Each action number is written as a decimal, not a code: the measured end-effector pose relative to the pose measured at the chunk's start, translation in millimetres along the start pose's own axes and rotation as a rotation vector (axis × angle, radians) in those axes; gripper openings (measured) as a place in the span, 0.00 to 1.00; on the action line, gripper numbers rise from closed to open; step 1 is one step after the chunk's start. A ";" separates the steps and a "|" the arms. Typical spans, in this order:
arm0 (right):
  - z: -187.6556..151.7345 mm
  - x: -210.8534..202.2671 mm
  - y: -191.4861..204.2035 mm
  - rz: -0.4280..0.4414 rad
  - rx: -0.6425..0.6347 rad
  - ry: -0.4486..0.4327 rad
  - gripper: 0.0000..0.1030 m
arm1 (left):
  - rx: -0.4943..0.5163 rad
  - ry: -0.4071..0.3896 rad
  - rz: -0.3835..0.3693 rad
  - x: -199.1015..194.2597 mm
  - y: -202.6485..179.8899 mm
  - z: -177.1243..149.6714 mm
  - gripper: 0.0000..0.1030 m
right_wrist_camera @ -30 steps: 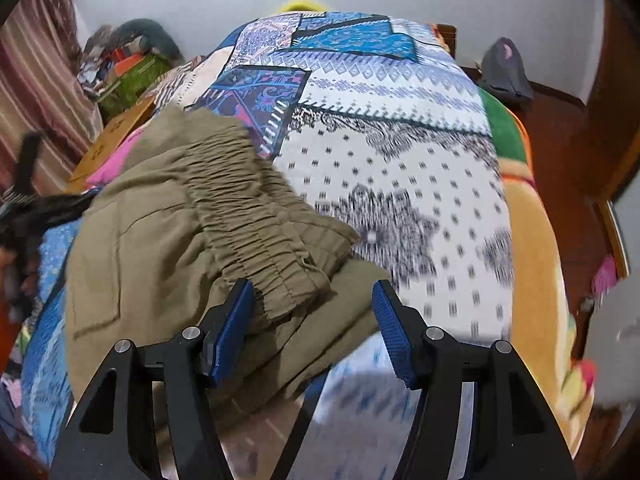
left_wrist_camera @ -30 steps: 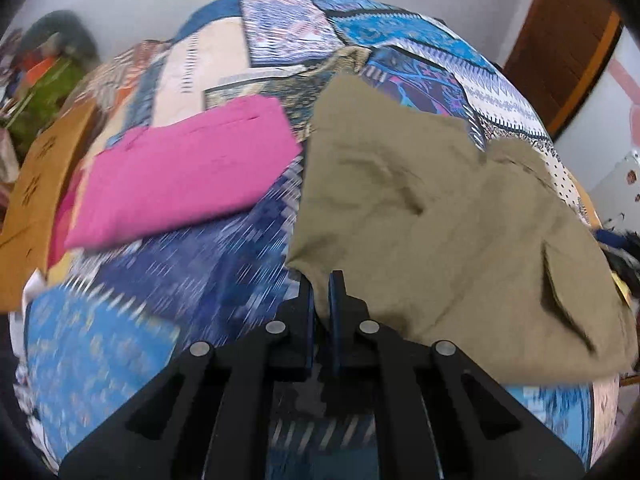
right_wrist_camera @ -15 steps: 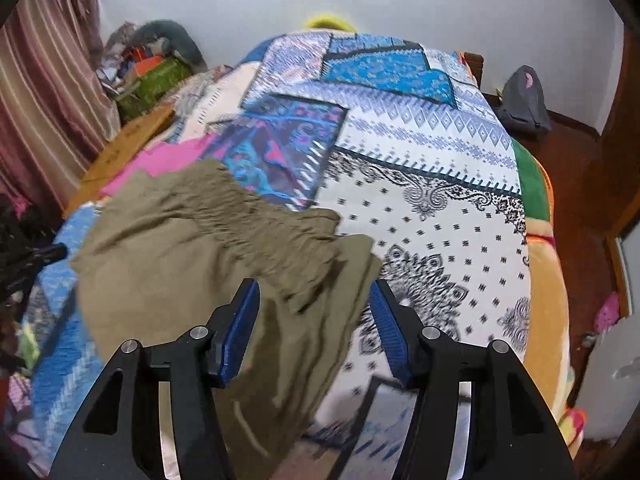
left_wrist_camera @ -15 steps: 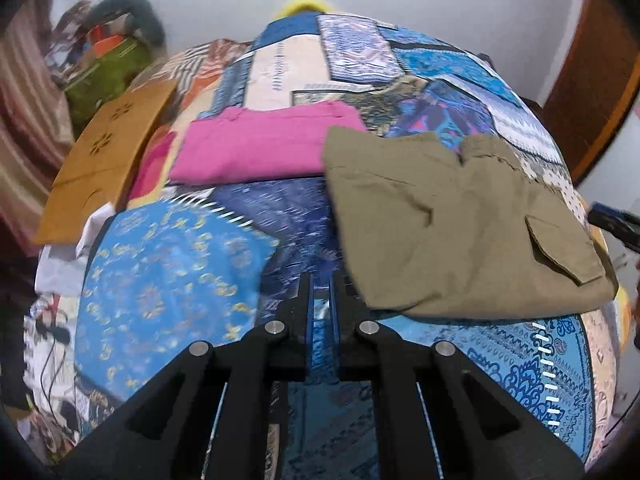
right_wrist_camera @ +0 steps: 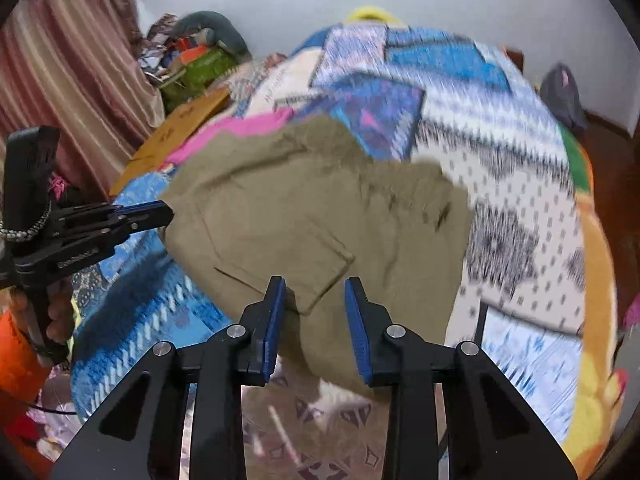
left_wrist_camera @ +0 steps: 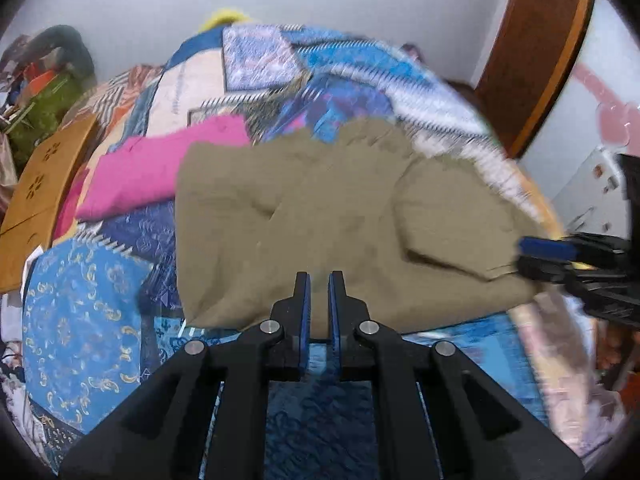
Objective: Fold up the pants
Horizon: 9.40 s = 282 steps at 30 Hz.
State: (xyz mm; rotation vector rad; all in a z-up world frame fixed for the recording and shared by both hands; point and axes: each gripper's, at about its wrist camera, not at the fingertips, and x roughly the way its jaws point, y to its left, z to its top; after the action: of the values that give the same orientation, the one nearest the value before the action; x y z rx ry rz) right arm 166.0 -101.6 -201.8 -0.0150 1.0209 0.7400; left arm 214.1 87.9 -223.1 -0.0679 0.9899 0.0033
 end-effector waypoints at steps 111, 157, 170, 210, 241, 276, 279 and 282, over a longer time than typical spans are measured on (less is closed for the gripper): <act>192.3 -0.4 16.7 0.017 -0.171 -0.248 0.15 | -0.063 -0.272 0.062 -51.0 122.1 152.4 0.01; 179.6 -3.8 98.1 -0.051 -0.252 -0.216 0.49 | -0.193 -0.213 0.243 -90.8 210.7 81.8 0.38; 103.3 -172.1 190.6 0.089 -0.362 -0.600 0.50 | -0.106 -0.652 0.248 -304.3 71.8 19.1 0.38; -1.2 -210.7 220.0 0.025 -0.323 -0.750 1.00 | -0.153 -0.804 0.251 -347.0 14.7 -95.7 1.00; -1.8 -209.2 222.6 0.017 -0.308 -0.733 1.00 | -0.109 -0.803 0.244 -343.5 7.0 -92.4 1.00; 2.4 -206.0 219.1 0.008 -0.288 -0.726 1.00 | -0.086 -0.766 0.174 -334.8 8.5 -86.8 1.00; 3.7 -204.9 217.2 0.010 -0.283 -0.721 1.00 | -0.094 -0.762 0.171 -333.9 10.2 -87.0 1.00; 2.9 -203.8 216.9 0.008 -0.282 -0.720 1.00 | -0.115 -0.754 0.169 -331.3 14.4 -84.6 1.00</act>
State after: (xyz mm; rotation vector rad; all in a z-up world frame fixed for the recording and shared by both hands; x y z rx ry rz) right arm -16.6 -48.2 27.1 0.0123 0.2282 0.8066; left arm -38.9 106.5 6.6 -0.0798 0.2381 0.2261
